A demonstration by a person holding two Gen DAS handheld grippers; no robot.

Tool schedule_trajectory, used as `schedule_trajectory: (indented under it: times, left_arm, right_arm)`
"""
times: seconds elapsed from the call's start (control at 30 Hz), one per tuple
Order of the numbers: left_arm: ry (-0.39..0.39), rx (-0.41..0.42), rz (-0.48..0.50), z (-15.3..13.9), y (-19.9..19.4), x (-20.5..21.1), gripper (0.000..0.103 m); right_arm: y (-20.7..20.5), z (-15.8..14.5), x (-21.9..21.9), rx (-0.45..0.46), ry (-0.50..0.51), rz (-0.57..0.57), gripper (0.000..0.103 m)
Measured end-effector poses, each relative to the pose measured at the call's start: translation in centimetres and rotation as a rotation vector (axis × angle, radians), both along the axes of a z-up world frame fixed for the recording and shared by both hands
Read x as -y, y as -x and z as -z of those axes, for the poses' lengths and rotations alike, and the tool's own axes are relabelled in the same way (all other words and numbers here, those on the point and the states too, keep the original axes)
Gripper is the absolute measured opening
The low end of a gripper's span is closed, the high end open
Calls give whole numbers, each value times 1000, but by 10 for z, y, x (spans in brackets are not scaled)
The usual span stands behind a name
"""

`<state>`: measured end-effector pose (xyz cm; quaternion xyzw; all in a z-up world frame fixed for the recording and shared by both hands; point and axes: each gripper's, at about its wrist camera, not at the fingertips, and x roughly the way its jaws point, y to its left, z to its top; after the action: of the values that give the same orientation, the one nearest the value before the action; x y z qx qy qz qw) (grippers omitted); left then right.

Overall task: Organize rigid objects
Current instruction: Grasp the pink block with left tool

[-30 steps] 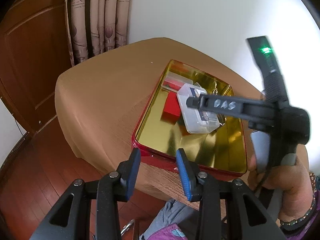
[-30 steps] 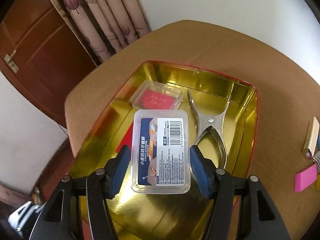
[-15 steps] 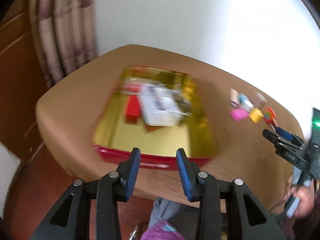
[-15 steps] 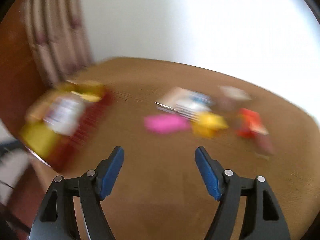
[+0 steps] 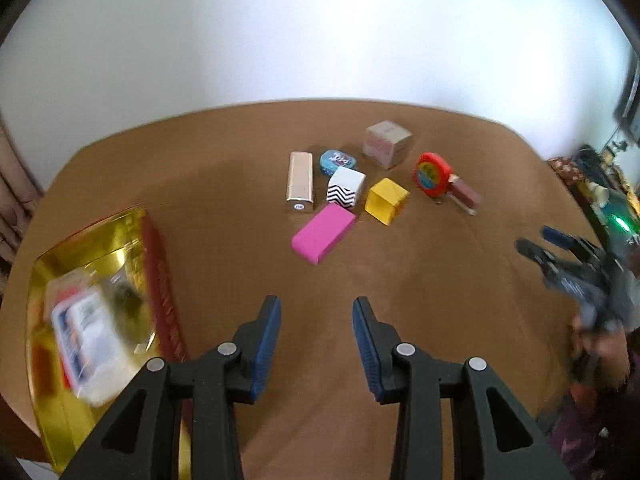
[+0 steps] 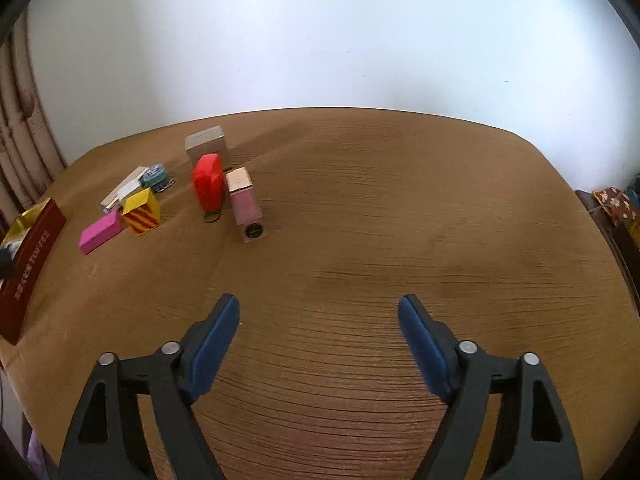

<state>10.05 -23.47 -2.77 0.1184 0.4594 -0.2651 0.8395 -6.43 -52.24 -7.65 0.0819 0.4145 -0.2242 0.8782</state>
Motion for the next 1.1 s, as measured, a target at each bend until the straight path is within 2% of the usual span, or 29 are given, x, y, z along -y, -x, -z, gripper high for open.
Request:
schedule_trajectory:
  times: [0.07, 0.13, 0.2, 0.3, 0.43, 0.6, 0.73, 0.83, 1.07, 1.1]
  left_arm:
    - [1, -3, 13, 4, -16, 15, 38]
    - [-33, -8, -4, 11, -32, 27, 38]
    - [-32, -46, 16, 20, -43, 38, 38]
    - [-70, -78, 21, 34, -53, 50, 38]
    - [-95, -83, 58, 42, -60, 64, 38]
    - [-167, -29, 77, 47, -67, 77, 38]
    - [-173, -41, 75, 49, -73, 78, 38]
    - [-210, -52, 82, 58, -80, 79, 39]
    - [-148, -121, 75, 68, -108, 70, 40]
    - [-144, -128, 71, 68, -111, 69, 38]
  right_arm:
    - [2, -1, -3, 7, -10, -27, 83]
    - [6, -1, -1, 20, -30, -34, 84]
    - [6, -2, -1, 33, -63, -37, 84]
    - [6, -2, -1, 50, -96, -46, 84]
    - [-1, 2, -3, 53, -116, -70, 84]
    - [-1, 2, -4, 51, -135, -93, 84]
    - [0, 1, -5, 51, -142, -98, 84]
    - [1, 1, -6, 46, -143, -100, 84]
    - [-1, 2, -6, 32, -140, -100, 86]
    - [-2, 2, -6, 28, -141, -99, 86]
